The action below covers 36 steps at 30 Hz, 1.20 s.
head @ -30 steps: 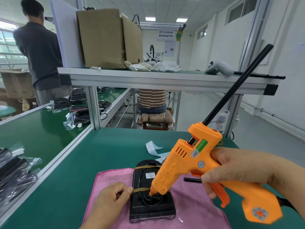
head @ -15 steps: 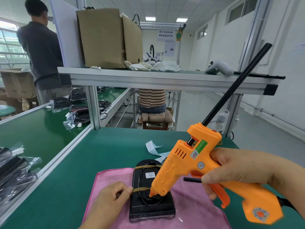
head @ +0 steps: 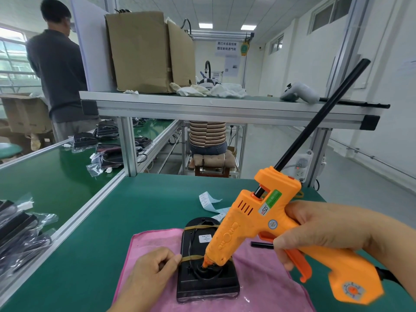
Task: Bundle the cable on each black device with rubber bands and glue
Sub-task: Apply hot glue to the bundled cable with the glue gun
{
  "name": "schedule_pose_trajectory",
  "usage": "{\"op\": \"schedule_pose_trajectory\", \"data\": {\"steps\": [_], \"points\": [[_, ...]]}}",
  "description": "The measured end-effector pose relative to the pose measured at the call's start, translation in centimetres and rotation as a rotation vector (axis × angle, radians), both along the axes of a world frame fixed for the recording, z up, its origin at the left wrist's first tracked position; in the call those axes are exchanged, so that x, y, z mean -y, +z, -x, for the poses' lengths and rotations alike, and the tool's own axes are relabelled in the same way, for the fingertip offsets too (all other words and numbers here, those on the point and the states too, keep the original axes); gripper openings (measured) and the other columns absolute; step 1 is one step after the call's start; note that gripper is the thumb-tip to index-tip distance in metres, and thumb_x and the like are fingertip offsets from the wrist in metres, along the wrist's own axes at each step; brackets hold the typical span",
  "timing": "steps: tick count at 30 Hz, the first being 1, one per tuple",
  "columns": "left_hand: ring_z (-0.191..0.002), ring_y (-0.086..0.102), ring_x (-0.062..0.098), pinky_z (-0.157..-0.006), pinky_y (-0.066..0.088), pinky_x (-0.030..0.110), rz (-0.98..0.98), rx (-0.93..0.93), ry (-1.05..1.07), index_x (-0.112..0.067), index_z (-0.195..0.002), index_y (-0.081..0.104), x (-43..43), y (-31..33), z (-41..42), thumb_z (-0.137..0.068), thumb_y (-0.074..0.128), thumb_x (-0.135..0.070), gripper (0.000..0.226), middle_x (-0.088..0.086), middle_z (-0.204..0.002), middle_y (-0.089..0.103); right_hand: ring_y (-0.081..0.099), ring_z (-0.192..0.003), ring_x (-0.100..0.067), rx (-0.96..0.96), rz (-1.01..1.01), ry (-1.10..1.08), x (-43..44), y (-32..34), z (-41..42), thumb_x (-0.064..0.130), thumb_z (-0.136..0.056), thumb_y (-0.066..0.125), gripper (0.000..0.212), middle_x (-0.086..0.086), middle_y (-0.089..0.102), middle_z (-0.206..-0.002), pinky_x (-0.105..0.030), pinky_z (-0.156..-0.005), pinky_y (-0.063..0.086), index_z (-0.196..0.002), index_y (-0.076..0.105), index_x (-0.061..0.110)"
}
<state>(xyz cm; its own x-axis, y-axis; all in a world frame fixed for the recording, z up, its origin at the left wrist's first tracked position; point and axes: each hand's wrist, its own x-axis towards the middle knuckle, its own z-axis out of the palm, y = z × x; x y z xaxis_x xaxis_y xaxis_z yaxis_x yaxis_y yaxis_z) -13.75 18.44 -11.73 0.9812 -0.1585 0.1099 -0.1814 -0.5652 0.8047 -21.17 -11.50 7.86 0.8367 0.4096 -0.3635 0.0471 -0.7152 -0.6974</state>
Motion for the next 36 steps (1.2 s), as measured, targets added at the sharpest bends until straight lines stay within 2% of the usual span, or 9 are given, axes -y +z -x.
{"op": "schedule_pose_trajectory", "data": {"steps": [6, 9, 13, 18, 23, 28, 36], "points": [[-0.063, 0.051, 0.007, -0.066, 0.047, 0.027, 0.005, 0.01, 0.001, -0.019, -0.067, 0.062, 0.06, 0.02, -0.01, -0.093, 0.063, -0.034, 0.03, 0.004, -0.074, 0.065, 0.07, -0.089, -0.005, 0.004, 0.005, -0.009, -0.07, 0.04, -0.12, 0.039, -0.091, 0.064, 0.021, 0.004, 0.075, -0.095, -0.022, -0.083, 0.045, -0.085, 0.059, 0.059], [-0.063, 0.052, 0.007, -0.067, 0.048, 0.028, 0.01, 0.006, 0.001, -0.019, -0.067, 0.062, 0.03, -0.03, -0.08, -0.093, 0.063, -0.035, 0.03, 0.004, -0.075, 0.066, 0.07, -0.089, -0.007, -0.005, -0.004, -0.018, -0.08, 0.02, -0.27, 0.041, -0.089, 0.064, 0.017, 0.004, 0.075, -0.094, -0.022, -0.083, 0.046, -0.099, 0.056, 0.051], [-0.061, 0.05, 0.007, -0.065, 0.046, 0.027, 0.026, 0.006, 0.001, -0.018, -0.066, 0.062, 0.04, -0.19, -0.1, -0.092, 0.065, -0.033, 0.03, 0.005, -0.073, 0.065, 0.07, -0.087, -0.004, -0.004, 0.016, -0.025, -0.25, 0.17, -0.16, 0.037, -0.093, 0.064, 0.027, 0.007, 0.075, -0.093, -0.014, -0.074, 0.05, -0.078, 0.061, 0.059], [-0.06, 0.049, 0.006, -0.064, 0.045, 0.026, 0.034, 0.001, 0.003, -0.018, -0.066, 0.063, 0.01, -0.3, -0.07, -0.092, 0.065, -0.034, 0.03, 0.004, -0.073, 0.065, 0.071, -0.09, -0.008, -0.016, 0.024, -0.036, -0.03, -0.02, -0.16, 0.036, -0.092, 0.065, 0.01, 0.004, 0.075, -0.094, -0.024, -0.084, 0.048, -0.092, 0.06, 0.044], [-0.061, 0.051, 0.004, -0.065, 0.046, 0.024, 0.017, 0.004, 0.009, -0.018, -0.068, 0.063, 0.07, -0.2, -0.09, -0.092, 0.064, -0.036, 0.03, 0.003, -0.075, 0.066, 0.071, -0.09, -0.008, -0.035, 0.024, -0.03, 0.12, -0.03, -0.22, 0.036, -0.092, 0.065, 0.01, 0.005, 0.075, -0.094, -0.021, -0.08, 0.049, -0.098, 0.058, 0.039], [-0.061, 0.051, 0.004, -0.066, 0.048, 0.026, 0.01, 0.0, 0.009, -0.018, -0.068, 0.063, 0.0, -0.2, -0.11, -0.092, 0.063, -0.036, 0.03, 0.004, -0.076, 0.067, 0.071, -0.088, -0.01, -0.039, -0.009, -0.035, 0.38, -0.03, -0.2, 0.037, -0.092, 0.066, 0.006, 0.001, 0.076, -0.094, -0.014, -0.075, 0.051, -0.091, 0.063, 0.042], [-0.06, 0.051, 0.004, -0.064, 0.045, 0.022, 0.012, 0.002, 0.006, -0.018, -0.069, 0.063, 0.01, -0.17, -0.08, -0.093, 0.063, -0.036, 0.03, 0.001, -0.074, 0.067, 0.071, -0.09, -0.007, -0.043, 0.039, -0.044, 0.38, -0.09, -0.28, 0.035, -0.092, 0.064, 0.014, 0.006, 0.076, -0.094, -0.014, -0.075, 0.05, -0.104, 0.057, 0.033]]}}
